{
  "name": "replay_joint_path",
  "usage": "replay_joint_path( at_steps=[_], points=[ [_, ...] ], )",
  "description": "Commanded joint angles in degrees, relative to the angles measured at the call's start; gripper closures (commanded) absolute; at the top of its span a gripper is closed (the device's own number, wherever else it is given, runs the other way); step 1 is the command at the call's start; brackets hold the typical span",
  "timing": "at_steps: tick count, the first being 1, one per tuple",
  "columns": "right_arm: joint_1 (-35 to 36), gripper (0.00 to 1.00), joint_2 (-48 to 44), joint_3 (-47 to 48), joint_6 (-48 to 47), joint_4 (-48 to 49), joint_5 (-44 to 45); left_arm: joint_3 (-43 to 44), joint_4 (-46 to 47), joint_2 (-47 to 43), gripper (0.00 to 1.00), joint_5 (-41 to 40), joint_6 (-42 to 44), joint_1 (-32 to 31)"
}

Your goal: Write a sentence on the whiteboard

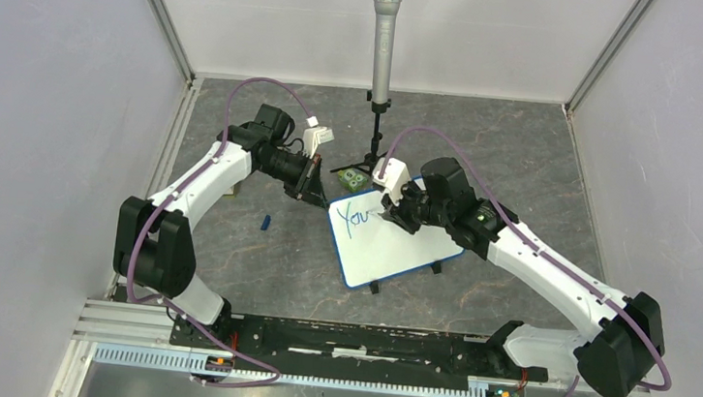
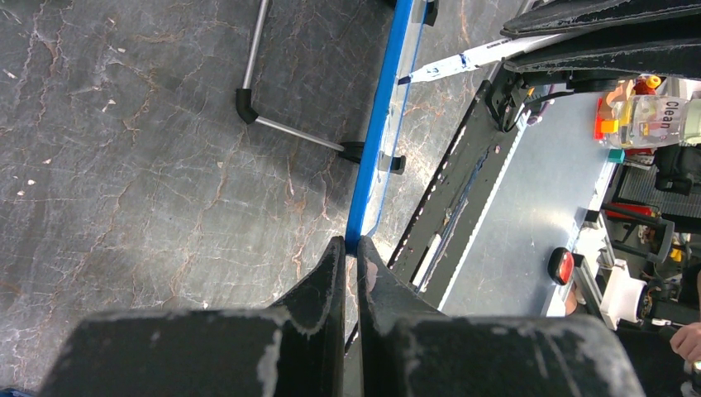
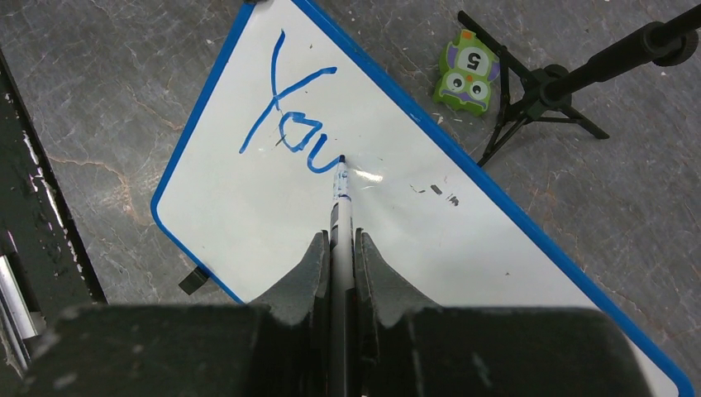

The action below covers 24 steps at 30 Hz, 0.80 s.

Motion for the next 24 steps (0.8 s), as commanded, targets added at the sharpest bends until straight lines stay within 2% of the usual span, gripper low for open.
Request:
replay_joint_path(
  at_steps=[1, 12, 24],
  points=[
    [-0.31, 1.0, 0.49, 2.3, -0.76, 1.26, 1.46, 0.94, -0.02, 0.06, 0.98, 1.33, 1.76, -0.14],
    [-0.29, 1.0, -1.53, -2.0, -0.76, -0.3, -0.02, 1.02, -0.02, 0.3, 0.98, 1.42, 1.74, -0.14],
    [-0.29, 1.0, -2.75, 1.96, -2.7, -4.1, 0.35, 0.82, -0.06, 0.09, 0.98, 1.41, 1.9, -0.13]
  ],
)
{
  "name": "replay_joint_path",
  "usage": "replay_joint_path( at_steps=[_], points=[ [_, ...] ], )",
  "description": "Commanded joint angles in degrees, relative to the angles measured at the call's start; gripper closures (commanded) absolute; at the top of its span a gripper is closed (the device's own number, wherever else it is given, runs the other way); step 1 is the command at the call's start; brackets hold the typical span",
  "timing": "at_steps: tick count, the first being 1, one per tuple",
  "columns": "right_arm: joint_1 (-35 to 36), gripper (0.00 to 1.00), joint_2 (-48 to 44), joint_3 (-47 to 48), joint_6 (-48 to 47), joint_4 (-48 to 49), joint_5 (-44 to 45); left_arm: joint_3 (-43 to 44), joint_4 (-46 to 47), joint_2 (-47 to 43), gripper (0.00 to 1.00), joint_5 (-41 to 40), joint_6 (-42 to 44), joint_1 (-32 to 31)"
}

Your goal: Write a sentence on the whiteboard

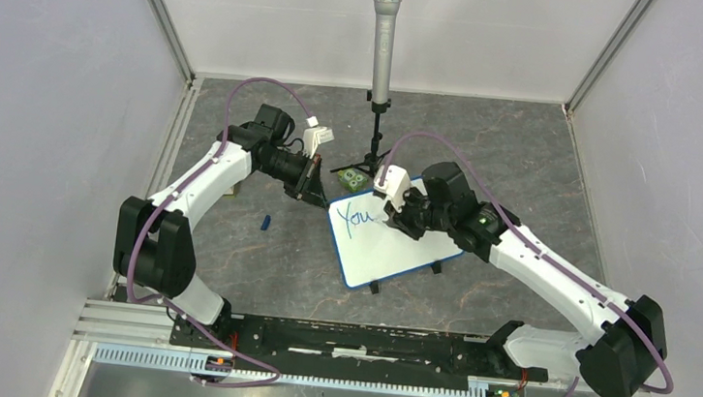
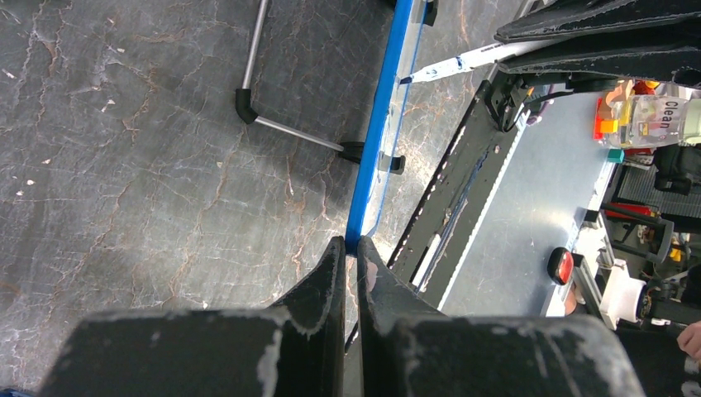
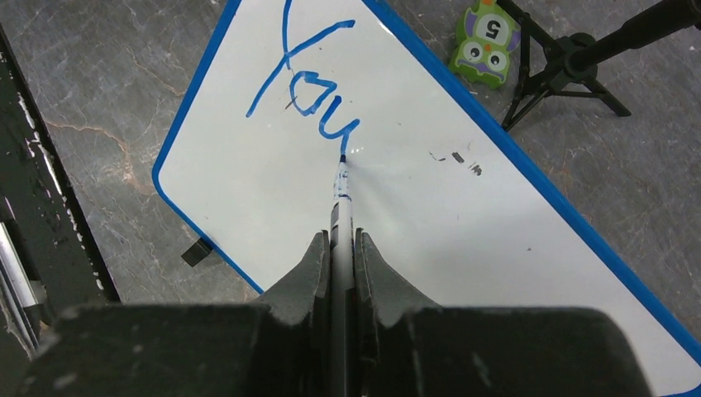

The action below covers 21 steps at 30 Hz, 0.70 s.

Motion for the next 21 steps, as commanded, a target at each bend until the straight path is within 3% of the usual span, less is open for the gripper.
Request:
replay_joint_path(
  at_steps=[1, 21],
  points=[
    [-0.29, 1.0, -1.85, 3.9, -1.19, -1.43, 0.93, 0.89, 0.0, 0.2, 0.98, 1.55, 1.78, -0.14],
    [-0.41, 1.0, 2.34, 6.02, 0.59, 2.78, 3.21, 0.58, -0.04, -0.56, 0.98, 1.52, 1.86, -0.14]
  ],
)
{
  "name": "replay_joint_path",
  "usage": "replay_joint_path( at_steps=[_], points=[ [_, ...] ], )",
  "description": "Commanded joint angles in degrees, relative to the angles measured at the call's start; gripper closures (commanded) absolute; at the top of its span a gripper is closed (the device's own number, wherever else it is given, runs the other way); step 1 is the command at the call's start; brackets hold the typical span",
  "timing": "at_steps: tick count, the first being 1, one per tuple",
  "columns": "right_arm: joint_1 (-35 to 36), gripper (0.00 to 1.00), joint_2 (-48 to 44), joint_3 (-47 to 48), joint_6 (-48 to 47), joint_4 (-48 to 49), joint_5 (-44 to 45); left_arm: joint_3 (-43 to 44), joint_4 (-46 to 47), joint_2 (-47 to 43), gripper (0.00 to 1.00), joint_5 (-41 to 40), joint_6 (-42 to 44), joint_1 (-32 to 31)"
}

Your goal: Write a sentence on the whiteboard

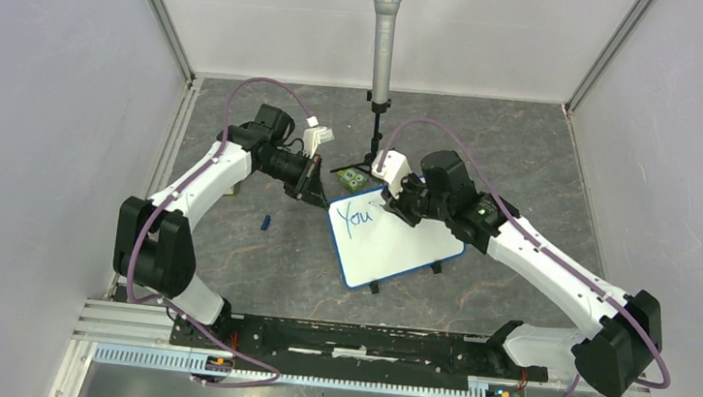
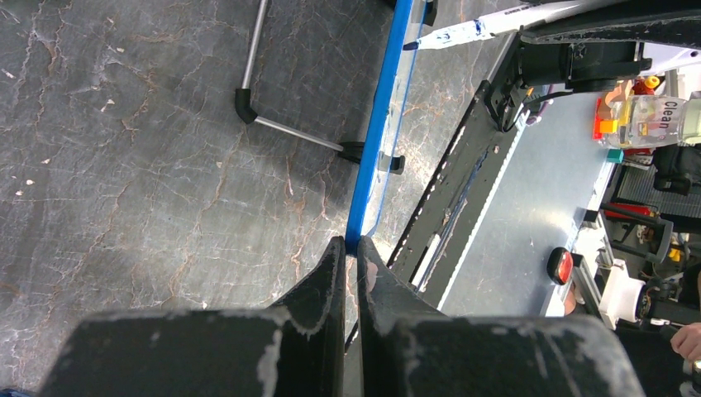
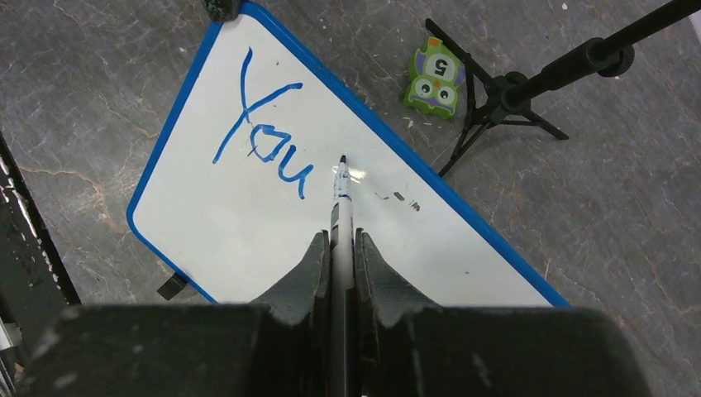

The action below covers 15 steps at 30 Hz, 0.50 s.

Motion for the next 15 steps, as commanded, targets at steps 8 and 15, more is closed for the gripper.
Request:
replay_joint_path(
  at_steps=[8, 15],
  points=[
    [-0.19, 1.0, -1.44, -1.93, 1.02, 0.51, -1.04, 0.67, 0.0, -0.34, 0.98, 1.51, 1.9, -0.14],
    [-0.23, 1.0, -4.1, -1.77, 1.25, -0.44, -2.4, 0.84, -0.01, -0.49, 0.98, 1.44, 1.73, -0.14]
  ],
)
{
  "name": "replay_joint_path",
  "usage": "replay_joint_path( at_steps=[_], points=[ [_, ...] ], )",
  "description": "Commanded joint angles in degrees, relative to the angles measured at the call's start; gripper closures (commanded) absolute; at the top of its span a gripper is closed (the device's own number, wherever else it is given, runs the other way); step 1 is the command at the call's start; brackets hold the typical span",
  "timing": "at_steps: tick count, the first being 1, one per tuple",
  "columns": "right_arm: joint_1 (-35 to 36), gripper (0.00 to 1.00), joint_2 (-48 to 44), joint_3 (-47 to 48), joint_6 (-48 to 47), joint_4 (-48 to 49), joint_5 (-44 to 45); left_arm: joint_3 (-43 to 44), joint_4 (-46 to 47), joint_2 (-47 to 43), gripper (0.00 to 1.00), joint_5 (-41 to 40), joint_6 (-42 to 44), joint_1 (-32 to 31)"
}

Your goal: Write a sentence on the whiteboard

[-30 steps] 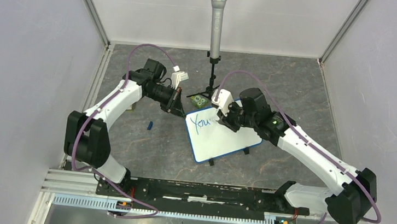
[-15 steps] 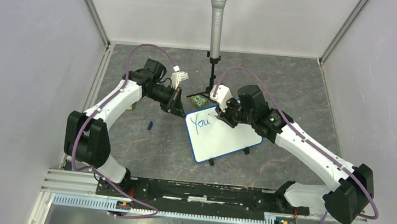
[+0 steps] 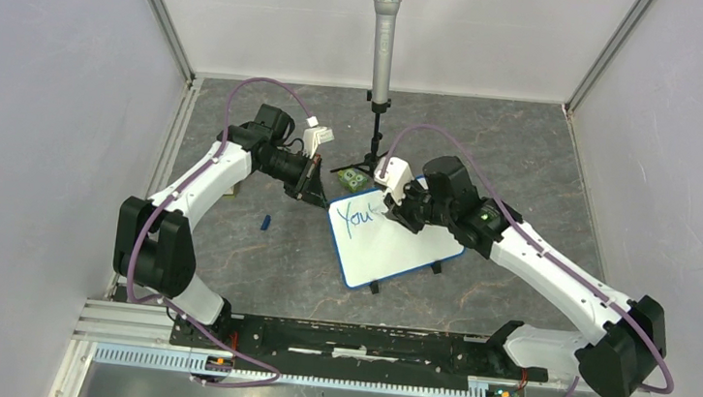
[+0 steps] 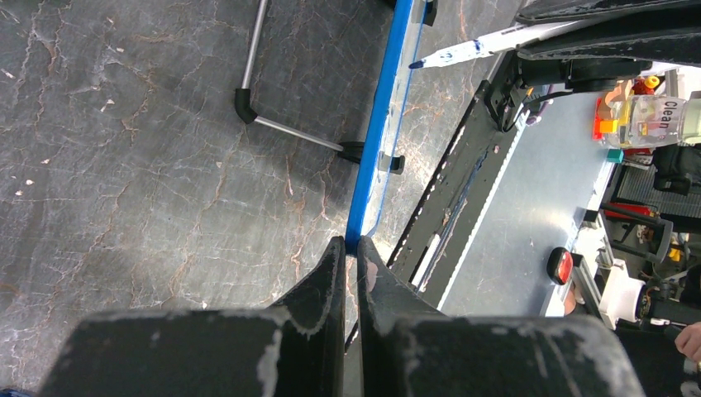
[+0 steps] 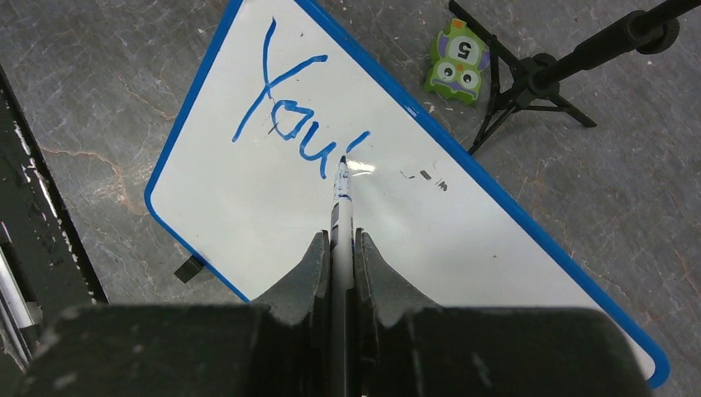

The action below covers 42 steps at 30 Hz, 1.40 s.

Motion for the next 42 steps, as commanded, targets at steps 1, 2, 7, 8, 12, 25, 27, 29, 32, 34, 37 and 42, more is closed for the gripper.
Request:
replay_joint_path(
  at_steps=[1, 2, 7, 8, 12, 25, 27, 29, 32, 34, 37, 42],
  points=[
    [-0.19, 1.0, -3.15, 0.61, 0.6, 0.2, -1.25, 0.84, -0.02, -0.44, 0.98, 1.44, 1.67, -0.12],
    [-0.27, 1.0, -3.4, 0.58, 0.48, 0.03, -1.11, 0.82, 0.01, -0.42, 0.98, 1.51, 1.68, -0.12],
    [-0.2, 1.0, -3.12, -0.39, -0.11, 0.61, -0.07, 0.84, -0.02, -0.37, 0.98, 1.62, 1.72, -0.12],
    [-0.21, 1.0, -2.86, -0.36, -0.11, 0.8, 0.07, 0.84, -0.02, -0.44, 0.98, 1.57, 1.72, -0.12],
    [-0.19, 1.0, -1.99, 0.09, -0.21, 1.23, 0.65, 0.93, 0.02, -0.5, 0.97, 1.51, 1.65, -0.12],
    [-0.27, 1.0, -0.41, -1.52, -1.56, 3.01, 2.27, 0.58, 0.01, -0.51, 0.98, 1.22, 1.73, -0.12],
    [-0.36, 1.0, -0.73, -2.14, -1.68, 2.8, 2.93, 0.58, 0.02, -0.43, 0.97, 1.18, 1.81, -0.11],
    [-0.55, 1.0, -1.26, -2.98, -1.86, 2.66, 3.26, 0.71, 0.02, -0.42, 0.97, 1.18, 1.77, -0.11],
    [-0.55, 1.0, -2.15, -3.98, -1.95, 2.25, 3.56, 0.76, 0.02, -0.35, 0.98, 1.18, 1.68, -0.12],
    [-0.54, 1.0, -2.66, -4.59, -1.89, 1.97, 3.37, 0.76, 0.02, -0.28, 0.98, 1.18, 1.68, -0.12],
    [-0.54, 1.0, -3.32, -5.55, -1.78, 1.78, 2.75, 0.76, 0.02, -0.3, 0.98, 1.18, 1.61, -0.12],
    [-0.54, 1.0, -3.62, -6.64, -1.51, 1.61, 1.46, 0.67, 0.0, -0.48, 0.98, 1.18, 1.58, -0.12]
  ],
)
